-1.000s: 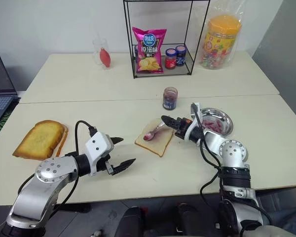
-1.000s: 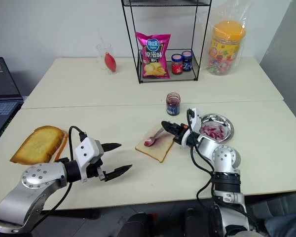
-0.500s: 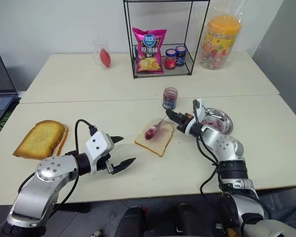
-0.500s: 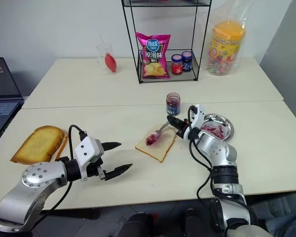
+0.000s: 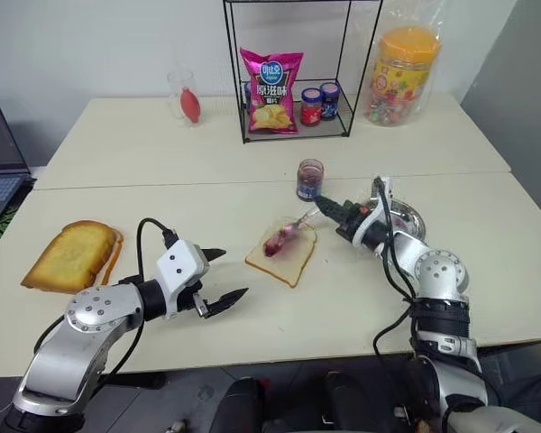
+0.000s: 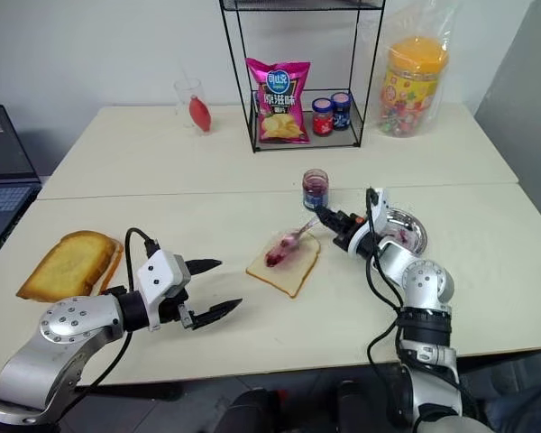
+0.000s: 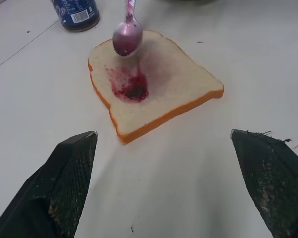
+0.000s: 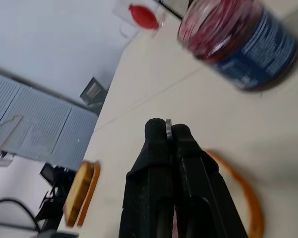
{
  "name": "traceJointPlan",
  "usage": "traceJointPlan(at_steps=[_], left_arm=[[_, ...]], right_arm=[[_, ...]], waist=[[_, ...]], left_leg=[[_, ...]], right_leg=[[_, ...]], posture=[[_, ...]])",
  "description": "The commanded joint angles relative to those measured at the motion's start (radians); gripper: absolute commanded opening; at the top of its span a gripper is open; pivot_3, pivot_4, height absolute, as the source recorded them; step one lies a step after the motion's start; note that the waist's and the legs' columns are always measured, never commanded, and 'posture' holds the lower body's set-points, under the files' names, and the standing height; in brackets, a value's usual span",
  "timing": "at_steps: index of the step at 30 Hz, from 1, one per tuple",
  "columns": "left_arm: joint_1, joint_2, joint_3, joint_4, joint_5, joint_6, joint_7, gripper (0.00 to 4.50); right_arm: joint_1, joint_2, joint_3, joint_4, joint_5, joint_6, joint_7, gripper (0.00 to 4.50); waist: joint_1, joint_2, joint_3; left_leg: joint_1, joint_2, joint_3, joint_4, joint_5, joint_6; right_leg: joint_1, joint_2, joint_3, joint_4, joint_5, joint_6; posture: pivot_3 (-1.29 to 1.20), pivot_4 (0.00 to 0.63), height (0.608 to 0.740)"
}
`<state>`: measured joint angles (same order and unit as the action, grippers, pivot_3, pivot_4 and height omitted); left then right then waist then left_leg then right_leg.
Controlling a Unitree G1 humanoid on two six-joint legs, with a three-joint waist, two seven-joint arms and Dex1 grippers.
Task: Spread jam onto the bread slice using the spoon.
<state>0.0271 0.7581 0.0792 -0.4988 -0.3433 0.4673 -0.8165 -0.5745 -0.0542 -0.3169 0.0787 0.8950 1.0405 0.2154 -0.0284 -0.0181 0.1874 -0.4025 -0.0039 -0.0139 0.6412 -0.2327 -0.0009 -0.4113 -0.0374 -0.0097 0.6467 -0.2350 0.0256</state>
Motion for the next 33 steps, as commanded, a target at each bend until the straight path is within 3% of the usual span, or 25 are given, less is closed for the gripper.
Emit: traceJointPlan(at_steps=[1, 10, 17, 33], left_arm=[[-0.004, 0.002, 0.021, -0.015, -0.009, -0.014, 0.002, 4.5], [-0.005, 0.001, 0.011, -0.011, -0.008, -0.018, -0.004, 4.5], [-0.004, 0.001, 0.008, -0.009, -0.002, -0.028, -0.005, 4.5], [-0.029, -0.008, -0.014, -0.006, -0.003, -0.026, 0.001, 4.5]], right_arm=[[0.009, 0.027, 0.011, -0.087, 0.066, 0.051, -0.025, 0.01], [0.05, 0.084, 0.1, -0.06, -0.037, -0.038, -0.036, 0.01], [0.02, 0.042, 0.103, 0.022, -0.087, -0.097, 0.004, 0.01], [-0.073, -0.018, -0.039, 0.176, -0.067, -0.153, -0.018, 0.01]], waist=[[0.0, 0.0, 0.0], [-0.001, 0.0, 0.0], [-0.001, 0.0, 0.0], [0.002, 0.0, 0.0]], left_leg=[[0.0, 0.0, 0.0, 0.0, 0.0, 0.0], [0.0, 0.0, 0.001, 0.0, 0.0, 0.0], [0.0, 0.0, 0.0, 0.001, 0.0, 0.0], [0.0, 0.0, 0.0, 0.001, 0.0, 0.0]], right_leg=[[0.0, 0.0, 0.0, 0.0, 0.0, 0.0], [0.0, 0.0, 0.0, 0.0, 0.0, 0.0], [0.0, 0.0, 0.0, 0.0, 0.0, 0.0], [0.001, 0.0, 0.0, 0.0, 0.0, 0.0]], posture=[[0.0, 0.15, 0.74], [0.0, 0.15, 0.74], [0.0, 0.15, 0.74], [0.0, 0.15, 0.74]])
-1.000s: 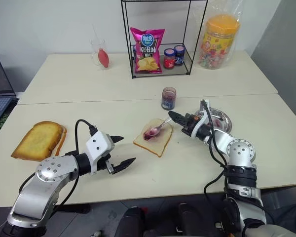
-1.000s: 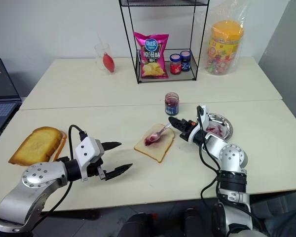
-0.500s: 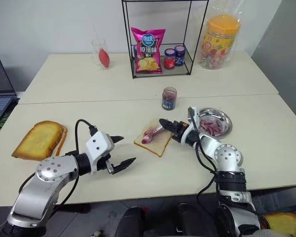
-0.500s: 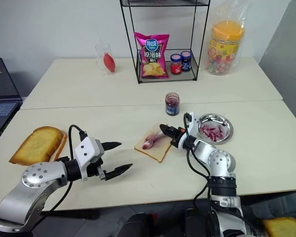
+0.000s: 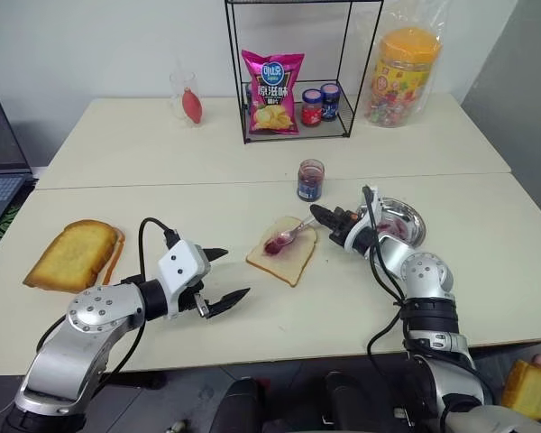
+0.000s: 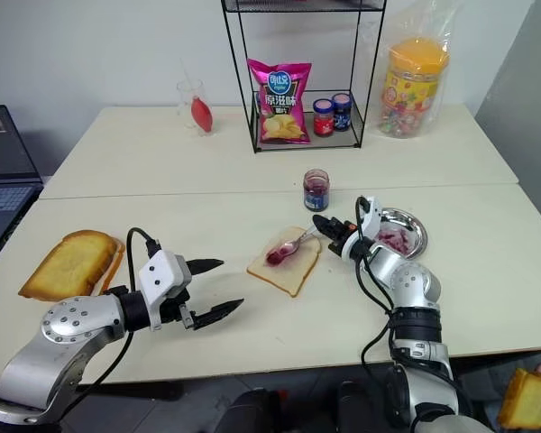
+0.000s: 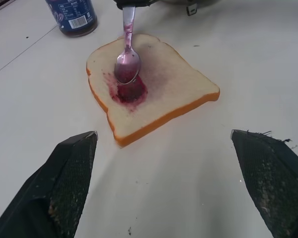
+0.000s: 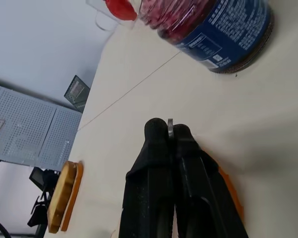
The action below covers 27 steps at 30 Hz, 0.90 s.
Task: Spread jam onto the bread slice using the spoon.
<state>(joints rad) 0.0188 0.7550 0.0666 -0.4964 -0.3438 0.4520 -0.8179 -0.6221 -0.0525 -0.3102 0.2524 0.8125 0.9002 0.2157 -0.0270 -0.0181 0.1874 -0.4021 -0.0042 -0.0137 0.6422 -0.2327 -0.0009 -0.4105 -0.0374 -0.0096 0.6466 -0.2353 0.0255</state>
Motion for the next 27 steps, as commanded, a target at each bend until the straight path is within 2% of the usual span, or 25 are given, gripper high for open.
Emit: traceJointPlan(at_steps=[1, 12, 18, 23, 27], left_arm=[[-0.024, -0.006, -0.002, -0.009, -0.003, -0.009, 0.003, 4.5], [-0.081, -0.017, 0.004, -0.013, -0.029, 0.013, 0.006, 4.5], [-0.155, 0.029, -0.023, -0.028, -0.063, 0.067, -0.062, 4.5], [-0.387, 0.018, -0.134, -0.046, -0.07, 0.158, -0.084, 4.5], [-0.511, -0.015, -0.235, -0.03, -0.044, 0.202, -0.075, 4.5]], right_arm=[[-0.03, -0.023, -0.054, -0.001, 0.021, -0.009, -0.021, 0.01], [-0.026, -0.057, -0.162, -0.168, 0.192, 0.104, -0.1, 0.01], [-0.008, -0.089, -0.205, -0.249, 0.254, 0.103, -0.137, 0.01], [0.032, -0.21, -0.294, -0.286, 0.287, 0.092, -0.164, 0.01], [0.082, -0.295, -0.338, -0.273, 0.29, 0.083, -0.162, 0.01]], waist=[[0.0, 0.0, 0.0], [-0.001, 0.0, 0.0], [0.0, 0.0, 0.0], [0.006, 0.0, 0.0], [0.019, 0.0, 0.001]], left_leg=[[0.0, 0.0, 0.0, 0.0, 0.0, 0.0], [0.0, 0.0, 0.0, -0.001, 0.0, 0.0], [-0.001, 0.0, 0.0, 0.0, 0.0, 0.0], [-0.003, -0.001, -0.001, 0.002, 0.0, 0.0], [-0.004, -0.003, 0.002, 0.003, 0.0, 0.0]], right_leg=[[0.0, 0.0, 0.0, 0.0, 0.0, 0.0], [0.0, 0.0, 0.0, 0.0, 0.0, 0.0], [0.0, 0.001, 0.0, 0.0, 0.0, 0.0], [0.0, 0.004, -0.001, -0.001, 0.0, 0.001], [0.0, 0.004, 0.0, -0.003, 0.002, 0.005]], posture=[[0.0, 0.15, 0.74], [0.0, 0.15, 0.74], [0.0, 0.15, 0.74], [0.0, 0.15, 0.74], [0.0, 0.15, 0.74]])
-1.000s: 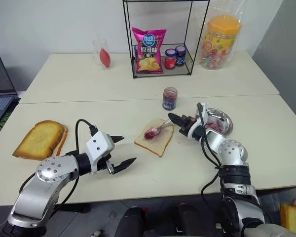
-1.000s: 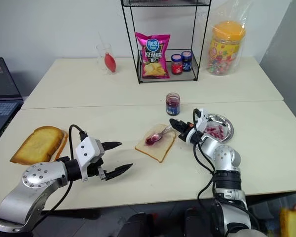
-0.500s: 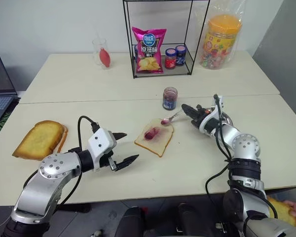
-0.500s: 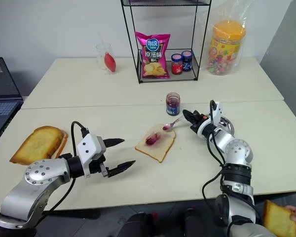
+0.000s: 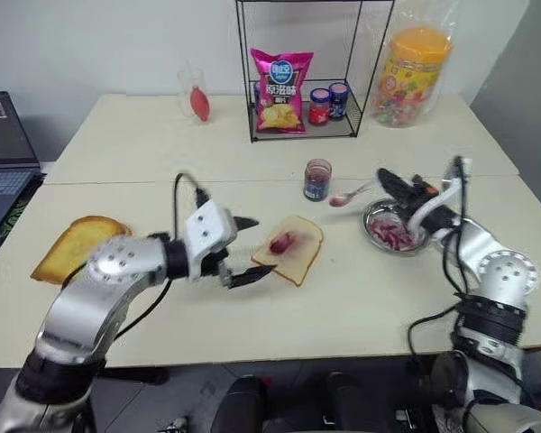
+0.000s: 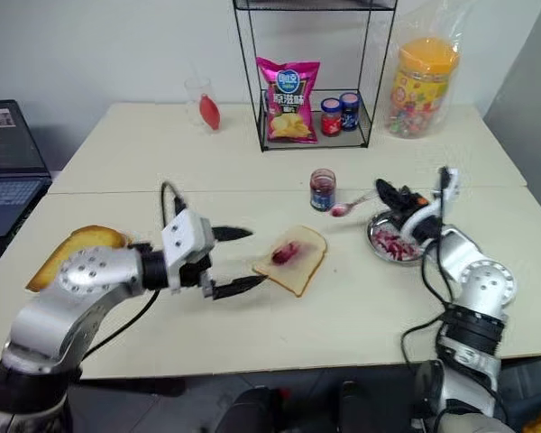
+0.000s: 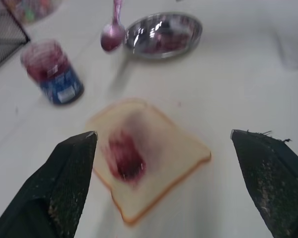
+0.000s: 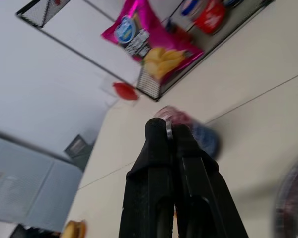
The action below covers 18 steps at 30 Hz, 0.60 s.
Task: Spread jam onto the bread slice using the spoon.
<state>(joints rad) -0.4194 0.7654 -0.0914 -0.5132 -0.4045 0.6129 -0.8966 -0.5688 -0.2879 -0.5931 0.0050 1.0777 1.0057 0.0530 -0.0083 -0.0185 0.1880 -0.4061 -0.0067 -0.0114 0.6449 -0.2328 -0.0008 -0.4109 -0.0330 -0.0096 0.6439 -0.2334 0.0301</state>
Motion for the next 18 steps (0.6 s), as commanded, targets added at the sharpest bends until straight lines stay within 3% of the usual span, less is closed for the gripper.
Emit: traceJointPlan(at_steps=[1, 8, 18], left_arm=[[-0.094, -0.035, -0.095, -0.009, 0.021, 0.054, 0.009, 4.5], [-0.213, -0.122, -0.219, 0.03, 0.048, 0.137, 0.033, 4.5], [-0.319, -0.244, -0.269, 0.16, 0.103, 0.093, 0.047, 4.5]], right_arm=[[0.041, -0.074, -0.061, -0.02, 0.022, -0.026, 0.004, 0.01], [0.11, -0.143, -0.1, 0.08, -0.014, -0.077, 0.035, 0.01], [0.09, -0.173, -0.065, 0.263, -0.117, -0.192, 0.116, 0.01]], waist=[[0.001, 0.0, 0.0], [-0.017, 0.0, 0.0], [-0.021, 0.0, 0.0]], left_leg=[[0.0, -0.001, 0.001, 0.0, 0.0, 0.0], [0.0, 0.001, 0.001, 0.0, 0.0, 0.001], [0.003, 0.002, 0.006, 0.0, 0.0, 0.001]], right_leg=[[0.0, -0.001, 0.0, 0.0, 0.0, 0.001], [-0.001, 0.002, 0.002, 0.001, 0.0, 0.001], [0.0, 0.003, 0.006, 0.001, 0.0, 0.002]], posture=[[0.0, 0.15, 0.74], [0.0, 0.15, 0.74], [0.0, 0.15, 0.74]])
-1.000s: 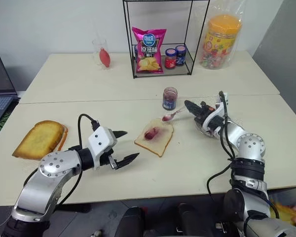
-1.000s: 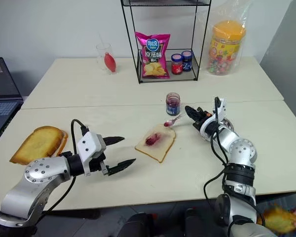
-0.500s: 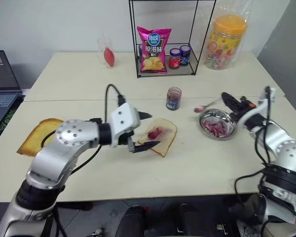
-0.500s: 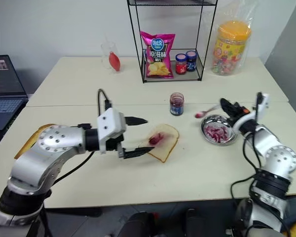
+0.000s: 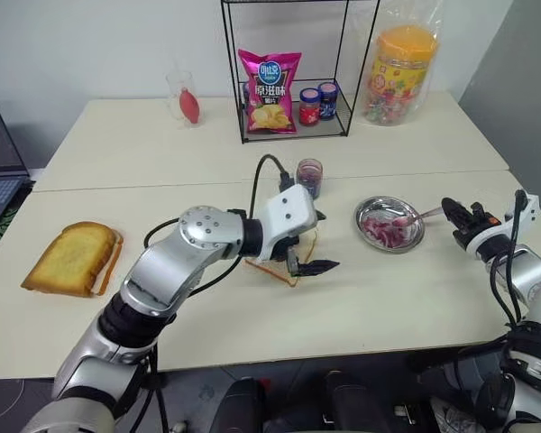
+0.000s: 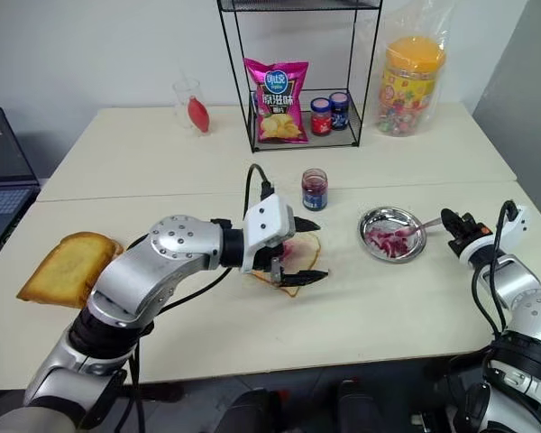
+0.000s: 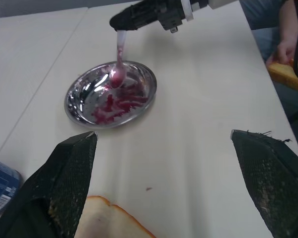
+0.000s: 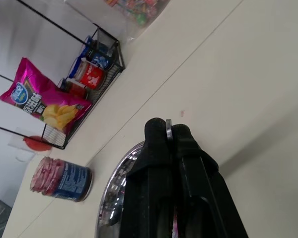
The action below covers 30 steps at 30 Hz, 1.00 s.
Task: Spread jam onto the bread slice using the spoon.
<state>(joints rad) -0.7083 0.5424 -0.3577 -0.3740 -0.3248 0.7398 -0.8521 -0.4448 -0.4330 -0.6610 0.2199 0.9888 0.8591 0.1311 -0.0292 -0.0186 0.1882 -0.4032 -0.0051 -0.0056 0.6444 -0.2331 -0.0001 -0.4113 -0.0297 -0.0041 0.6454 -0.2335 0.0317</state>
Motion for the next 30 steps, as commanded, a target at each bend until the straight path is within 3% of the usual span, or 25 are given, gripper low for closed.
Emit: traceJointPlan(at_steps=[1, 10, 13, 21, 22, 23, 29, 30], left_arm=[[-0.035, -0.028, -0.004, 0.028, 0.026, -0.038, 0.003, 4.5], [-0.024, -0.036, 0.0, 0.032, 0.044, -0.05, -0.012, 4.5], [-0.024, -0.039, 0.002, 0.032, 0.048, -0.048, -0.01, 4.5], [-0.013, -0.032, 0.012, 0.038, 0.057, -0.058, -0.013, 4.5], [-0.014, -0.03, 0.016, 0.044, 0.059, -0.063, -0.015, 4.5], [-0.015, -0.028, 0.017, 0.048, 0.061, -0.065, -0.016, 4.5], [-0.018, -0.033, 0.019, 0.06, 0.068, -0.078, -0.009, 4.5], [-0.018, -0.034, 0.019, 0.06, 0.069, -0.078, -0.009, 4.5]], right_arm=[[-0.044, -0.033, 0.008, 0.08, -0.043, -0.057, 0.05, 0.01], [-0.072, -0.074, 0.052, 0.195, -0.119, -0.088, 0.125, 0.01], [-0.058, -0.086, 0.08, 0.178, -0.157, -0.102, 0.148, 0.5], [-0.003, -0.105, 0.178, 0.067, -0.249, -0.148, 0.244, 2.47], [0.012, -0.112, 0.212, 0.048, -0.294, -0.185, 0.256, 2.47], [0.021, -0.117, 0.233, 0.038, -0.324, -0.211, 0.264, 2.84], [0.051, -0.121, 0.27, 0.025, -0.428, -0.332, 0.281, 4.03], [0.056, -0.121, 0.272, 0.021, -0.439, -0.345, 0.282, 4.03]], waist=[[0.0, 0.0, 0.0], [0.0, 0.0, 0.0], [0.0, 0.0, 0.0], [0.0, 0.0, 0.0], [0.0, 0.0, 0.0], [0.0, 0.0, 0.0], [0.0, 0.0, 0.0], [0.0, 0.0, 0.0]], left_leg=[[0.001, 0.0, 0.001, 0.0, 0.0, 0.0], [0.003, -0.001, 0.008, 0.0, 0.0, 0.0], [0.003, -0.001, 0.009, 0.0, 0.0, 0.0], [0.003, -0.001, 0.01, 0.0, 0.0, 0.0], [0.003, -0.001, 0.01, 0.0, 0.0, 0.0], [0.003, -0.001, 0.011, 0.0, 0.0, 0.0], [0.003, -0.001, 0.011, 0.001, 0.0, 0.0], [0.003, -0.001, 0.011, 0.001, 0.0, 0.0]], right_leg=[[0.0, 0.0, 0.001, 0.0, 0.0, 0.0], [0.0, 0.0, 0.013, 0.0, 0.001, 0.003], [0.0, 0.0, 0.014, 0.0, 0.002, 0.004], [-0.001, 0.0, 0.017, 0.0, 0.003, 0.005], [-0.001, 0.0, 0.017, 0.0, 0.003, 0.005], [-0.001, 0.001, 0.017, 0.0, 0.003, 0.005], [-0.001, 0.0, 0.017, 0.0, 0.003, 0.005], [-0.001, 0.0, 0.017, 0.0, 0.003, 0.005]], posture=[[0.0, 0.15, 0.74], [0.0, 0.15, 0.74], [0.0, 0.15, 0.74], [0.0, 0.15, 0.74], [0.0, 0.15, 0.74], [0.0, 0.15, 0.74], [0.0, 0.15, 0.74], [0.0, 0.15, 0.74]])
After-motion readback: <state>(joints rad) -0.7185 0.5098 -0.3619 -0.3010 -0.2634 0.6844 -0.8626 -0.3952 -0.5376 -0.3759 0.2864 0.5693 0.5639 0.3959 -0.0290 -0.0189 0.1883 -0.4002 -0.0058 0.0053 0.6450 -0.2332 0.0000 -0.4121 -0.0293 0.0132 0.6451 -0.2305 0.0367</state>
